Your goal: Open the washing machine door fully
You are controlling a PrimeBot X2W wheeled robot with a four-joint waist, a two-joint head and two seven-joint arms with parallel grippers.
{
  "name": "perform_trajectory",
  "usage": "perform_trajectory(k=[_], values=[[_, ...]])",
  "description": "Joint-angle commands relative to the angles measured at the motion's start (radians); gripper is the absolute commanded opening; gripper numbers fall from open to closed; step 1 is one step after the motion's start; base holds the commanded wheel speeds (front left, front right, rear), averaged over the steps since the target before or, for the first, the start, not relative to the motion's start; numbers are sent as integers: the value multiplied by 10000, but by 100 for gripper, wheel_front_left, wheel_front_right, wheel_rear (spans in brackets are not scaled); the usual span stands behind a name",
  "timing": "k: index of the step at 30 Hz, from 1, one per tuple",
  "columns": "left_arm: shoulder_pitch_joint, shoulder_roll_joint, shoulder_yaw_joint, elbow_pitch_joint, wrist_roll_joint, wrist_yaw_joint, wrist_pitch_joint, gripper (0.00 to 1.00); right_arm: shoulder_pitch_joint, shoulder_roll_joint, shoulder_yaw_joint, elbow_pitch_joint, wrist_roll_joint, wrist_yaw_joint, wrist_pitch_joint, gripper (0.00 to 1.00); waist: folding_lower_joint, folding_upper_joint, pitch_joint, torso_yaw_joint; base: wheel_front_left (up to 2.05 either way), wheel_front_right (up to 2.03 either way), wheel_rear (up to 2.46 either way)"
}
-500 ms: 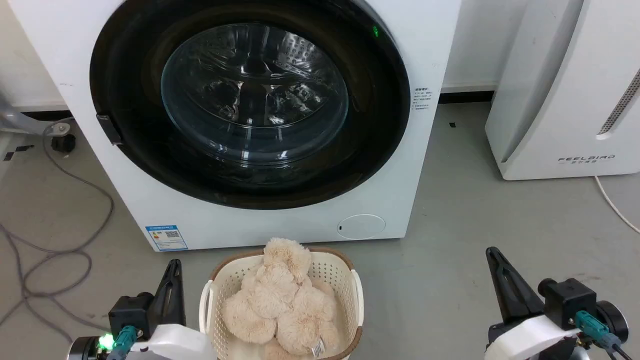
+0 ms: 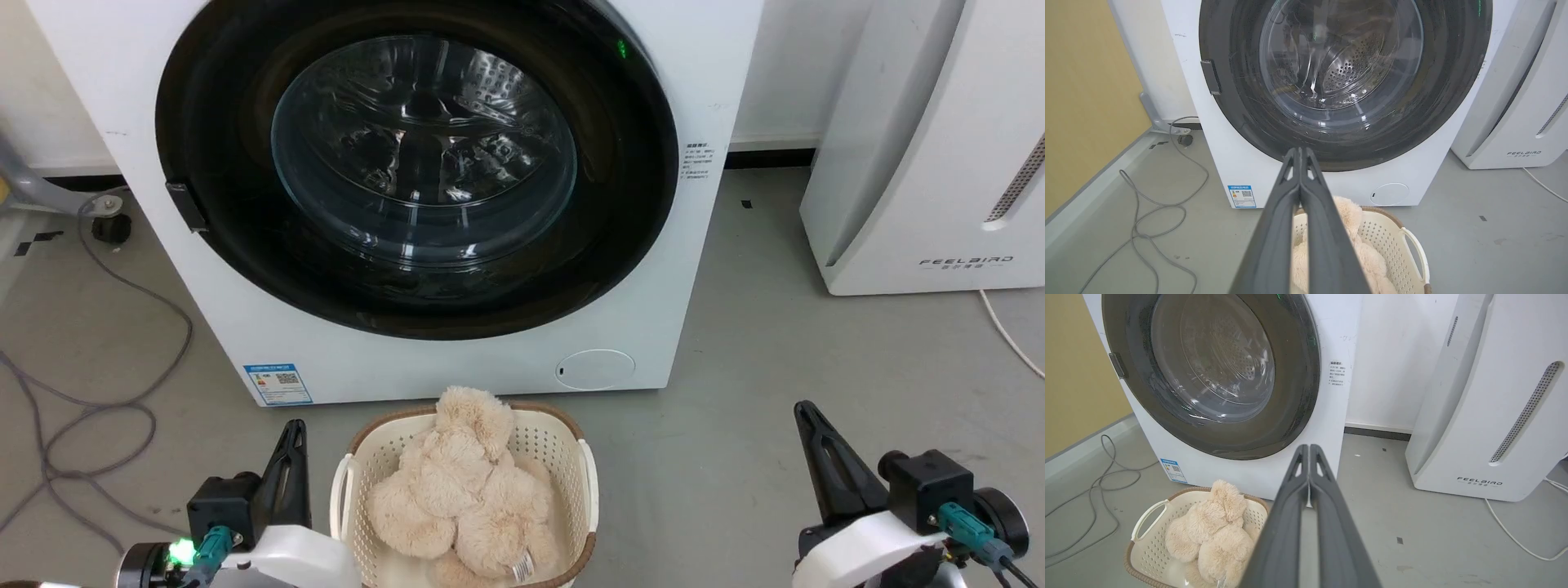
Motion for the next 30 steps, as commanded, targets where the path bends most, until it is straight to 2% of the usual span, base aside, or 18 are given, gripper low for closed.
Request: perform_trajectory(k=[1, 20, 21, 30], values=[[-130, -21, 47, -100, 125, -62, 49, 0, 34, 12, -18, -88, -49, 4, 42, 0, -1, 0, 3, 13, 0, 0, 0], [-168, -188, 81, -431, 557, -308, 478, 0, 43, 15, -42, -357, -169, 5, 433, 0, -1, 0, 39, 177, 0, 0, 0], [-30, -127, 38, -354, 447, -273, 450, 100, 2, 0, -15, -278, -87, 0, 375, 100, -1, 0, 39, 177, 0, 0, 0], [-86, -134, -128, -217, 279, -267, 299, 100, 58, 1, 16, -194, 74, 0, 251, 100, -1, 0, 36, 170, 0, 0, 0]])
